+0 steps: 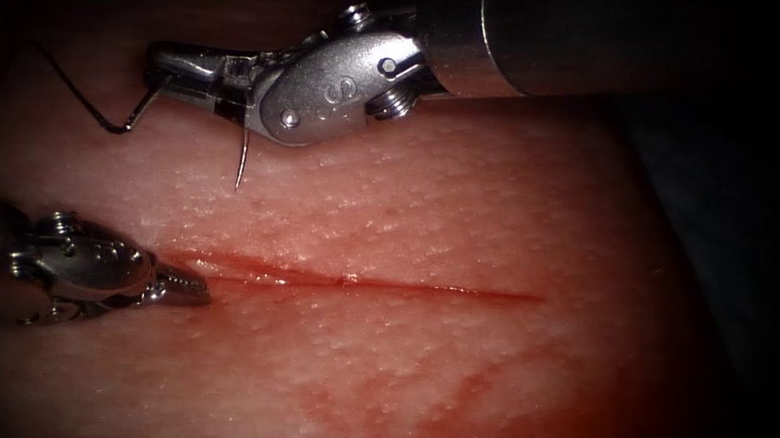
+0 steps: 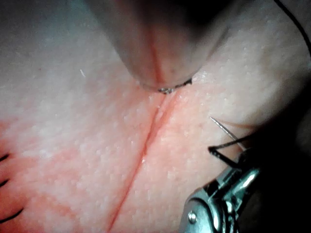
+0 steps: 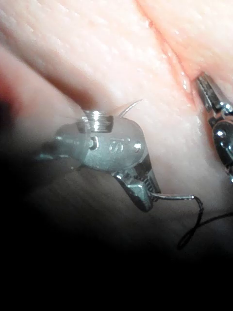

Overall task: Wound Closure
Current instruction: Use the right needle driver to pierce the needle through the top half of the skin

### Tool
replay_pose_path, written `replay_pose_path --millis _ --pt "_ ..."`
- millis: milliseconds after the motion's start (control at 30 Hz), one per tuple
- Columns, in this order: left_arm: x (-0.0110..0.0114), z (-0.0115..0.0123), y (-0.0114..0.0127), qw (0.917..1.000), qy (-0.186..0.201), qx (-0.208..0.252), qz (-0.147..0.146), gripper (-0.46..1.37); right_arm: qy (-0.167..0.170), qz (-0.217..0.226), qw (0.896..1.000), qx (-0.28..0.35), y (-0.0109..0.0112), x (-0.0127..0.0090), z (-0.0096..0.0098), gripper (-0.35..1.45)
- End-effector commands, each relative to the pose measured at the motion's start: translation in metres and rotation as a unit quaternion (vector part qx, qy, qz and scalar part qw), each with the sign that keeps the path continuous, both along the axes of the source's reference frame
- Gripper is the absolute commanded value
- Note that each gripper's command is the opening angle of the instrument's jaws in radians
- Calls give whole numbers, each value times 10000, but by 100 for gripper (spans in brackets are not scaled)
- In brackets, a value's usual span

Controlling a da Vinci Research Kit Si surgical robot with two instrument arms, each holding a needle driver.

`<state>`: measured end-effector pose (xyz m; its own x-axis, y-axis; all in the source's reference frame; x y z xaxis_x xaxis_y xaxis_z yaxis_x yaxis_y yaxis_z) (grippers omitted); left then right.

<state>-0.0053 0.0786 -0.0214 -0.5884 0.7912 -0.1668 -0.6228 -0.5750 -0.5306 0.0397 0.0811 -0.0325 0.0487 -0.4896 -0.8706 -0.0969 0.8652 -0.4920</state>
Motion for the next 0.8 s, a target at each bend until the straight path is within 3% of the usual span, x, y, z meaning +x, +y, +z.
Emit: replay_pose_path --millis 33,633,800 --pt "0 -1 1 10000 -6 6 4 -11 13 23 10000 -14 -2 0 2 -35" --pt "1 -9 5 10000 1 24 7 -8 -64 -91 9997 -230 -39 2 31 -35" --pt "3 -11 6 10000 8 9 3 -8 -143 47 9996 219 -60 2 43 -35"
